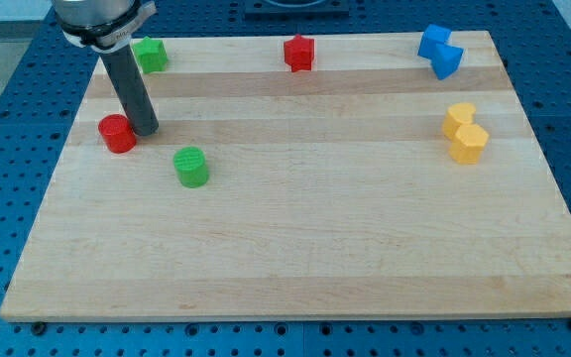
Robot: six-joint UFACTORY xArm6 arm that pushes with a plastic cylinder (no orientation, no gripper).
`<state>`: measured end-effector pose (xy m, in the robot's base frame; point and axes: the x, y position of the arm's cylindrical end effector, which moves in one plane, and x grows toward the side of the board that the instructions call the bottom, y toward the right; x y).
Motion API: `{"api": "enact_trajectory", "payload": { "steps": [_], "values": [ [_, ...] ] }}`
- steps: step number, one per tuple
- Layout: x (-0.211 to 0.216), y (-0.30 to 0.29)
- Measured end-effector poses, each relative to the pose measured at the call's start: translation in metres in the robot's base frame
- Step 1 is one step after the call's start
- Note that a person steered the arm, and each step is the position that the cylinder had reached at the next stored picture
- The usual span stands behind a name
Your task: Push green circle to center of the board
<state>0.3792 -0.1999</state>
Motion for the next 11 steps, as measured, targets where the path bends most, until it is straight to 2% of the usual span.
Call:
{"api": "enact_trajectory", "payload": {
  "steps": [2,6,11],
  "values": [
    [0.009,0.019],
    [0.081,0.024],
    [0.034,0.139]
  ]
}}
